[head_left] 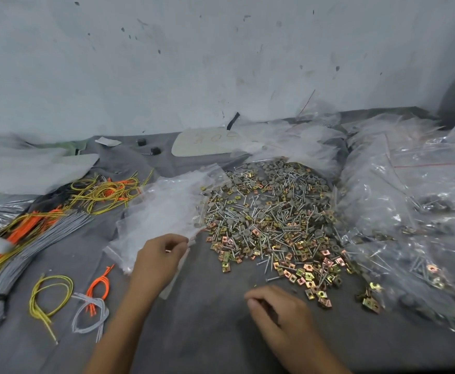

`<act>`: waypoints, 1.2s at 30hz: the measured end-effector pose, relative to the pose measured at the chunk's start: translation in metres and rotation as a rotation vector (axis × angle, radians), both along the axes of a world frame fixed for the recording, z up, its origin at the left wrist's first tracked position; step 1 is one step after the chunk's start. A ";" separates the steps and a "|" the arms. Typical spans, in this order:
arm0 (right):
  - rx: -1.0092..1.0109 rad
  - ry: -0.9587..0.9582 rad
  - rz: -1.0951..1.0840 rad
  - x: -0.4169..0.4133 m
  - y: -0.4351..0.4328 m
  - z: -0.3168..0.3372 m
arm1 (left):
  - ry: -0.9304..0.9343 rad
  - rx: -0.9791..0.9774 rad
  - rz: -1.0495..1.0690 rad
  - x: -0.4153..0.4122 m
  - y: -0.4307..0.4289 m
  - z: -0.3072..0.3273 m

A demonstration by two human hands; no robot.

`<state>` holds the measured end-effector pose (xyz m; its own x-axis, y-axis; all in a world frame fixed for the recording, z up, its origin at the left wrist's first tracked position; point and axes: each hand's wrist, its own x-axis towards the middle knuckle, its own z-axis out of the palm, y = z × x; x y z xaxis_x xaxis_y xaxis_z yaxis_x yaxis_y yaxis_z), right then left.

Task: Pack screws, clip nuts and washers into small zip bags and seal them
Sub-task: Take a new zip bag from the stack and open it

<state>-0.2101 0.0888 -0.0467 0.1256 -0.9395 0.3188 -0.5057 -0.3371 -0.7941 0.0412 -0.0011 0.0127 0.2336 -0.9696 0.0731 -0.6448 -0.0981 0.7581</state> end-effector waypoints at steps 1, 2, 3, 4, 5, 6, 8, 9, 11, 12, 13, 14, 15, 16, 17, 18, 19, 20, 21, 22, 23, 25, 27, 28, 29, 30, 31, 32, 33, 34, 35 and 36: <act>0.027 -0.060 0.021 0.008 -0.002 0.002 | 0.123 -0.015 0.014 -0.010 0.006 -0.001; 0.067 -0.136 0.043 0.017 -0.004 0.003 | 0.233 -0.021 0.021 -0.021 0.013 -0.004; 0.121 -0.212 0.071 0.027 -0.006 0.005 | 0.322 -0.017 0.023 -0.033 0.020 -0.007; 0.181 -0.274 0.100 0.036 -0.008 0.005 | 0.394 -0.005 0.021 -0.044 0.026 -0.012; 0.225 -0.312 0.115 0.043 -0.009 0.004 | 0.463 0.010 0.020 -0.055 0.032 -0.018; 0.245 -0.332 0.115 0.047 -0.010 0.002 | 0.538 0.023 0.027 -0.063 0.038 -0.023; 0.240 -0.363 0.105 0.048 -0.010 0.000 | 0.676 0.037 0.064 -0.074 0.045 -0.031; 0.239 -0.378 0.104 0.047 -0.010 -0.002 | 0.719 0.041 0.078 -0.077 0.047 -0.031; 0.240 -0.401 0.103 0.043 -0.011 -0.005 | 0.739 0.049 0.063 -0.078 0.050 -0.031; 0.236 -0.416 0.092 0.043 -0.011 -0.005 | 0.723 0.047 0.047 -0.077 0.053 -0.031; 0.229 -0.441 0.074 0.042 -0.011 -0.006 | 0.692 0.040 0.033 -0.075 0.055 -0.032; 0.225 -0.474 0.053 0.042 -0.012 -0.005 | 0.645 0.029 0.018 -0.072 0.059 -0.033; 0.228 -0.506 0.041 0.042 -0.012 -0.004 | 0.591 0.021 -0.006 -0.069 0.064 -0.035; 0.237 -0.524 0.034 0.042 -0.011 -0.004 | 0.536 0.018 -0.047 -0.068 0.070 -0.037; 0.248 -0.525 0.032 0.043 -0.011 -0.004 | 0.489 0.018 -0.091 -0.067 0.074 -0.038; 0.258 -0.509 0.031 0.043 -0.011 -0.005 | 0.456 0.020 -0.122 -0.066 0.077 -0.039; 0.264 -0.499 0.031 0.043 -0.011 -0.005 | 0.439 0.018 -0.131 -0.067 0.079 -0.040; 0.266 -0.503 0.028 0.043 -0.010 -0.006 | 0.430 0.012 -0.120 -0.066 0.079 -0.040; 0.265 -0.523 0.025 0.043 -0.010 -0.005 | 0.427 -0.003 -0.098 -0.065 0.079 -0.038; 0.263 -0.540 0.010 0.043 -0.010 -0.004 | 0.408 -0.023 -0.069 -0.063 0.078 -0.036; 0.263 -0.559 -0.004 0.043 -0.010 -0.003 | 0.353 -0.049 -0.048 -0.062 0.077 -0.035; 0.248 -0.566 -0.042 0.042 -0.009 -0.003 | 0.178 -0.088 -0.056 -0.063 0.081 -0.032; 0.197 -0.496 -0.053 0.041 -0.007 -0.004 | 0.118 -0.082 -0.111 -0.068 0.085 -0.031; 0.163 -0.437 -0.038 0.041 -0.006 -0.004 | 0.104 -0.056 -0.135 -0.071 0.088 -0.031; 0.133 -0.391 -0.015 0.042 -0.005 -0.005 | 0.078 -0.039 -0.154 -0.074 0.089 -0.032; 0.118 -0.362 0.005 0.043 -0.004 -0.005 | 0.030 -0.041 -0.168 -0.075 0.090 -0.032; 0.112 -0.343 0.010 0.044 -0.003 -0.004 | -0.022 -0.059 -0.180 -0.075 0.090 -0.032; 0.111 -0.326 -0.003 0.045 -0.003 -0.002 | -0.067 -0.081 -0.186 -0.074 0.090 -0.032; 0.115 -0.316 -0.024 0.046 -0.003 -0.001 | -0.097 -0.095 -0.192 -0.073 0.091 -0.031; 0.131 -0.329 -0.046 0.046 -0.002 0.000 | -0.119 -0.103 -0.201 -0.072 0.091 -0.029; 0.150 -0.360 -0.063 0.046 -0.003 0.000 | -0.144 -0.107 -0.210 -0.071 0.091 -0.028; 0.162 -0.381 -0.079 0.046 -0.003 0.000 | -0.179 -0.111 -0.223 -0.070 0.091 -0.026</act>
<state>-0.1638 0.0856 -0.0469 -0.0467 -0.9834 0.1755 -0.1844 -0.1642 -0.9690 -0.0286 0.0900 -0.0136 -0.0104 -0.9792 0.2024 -0.7652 0.1381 0.6288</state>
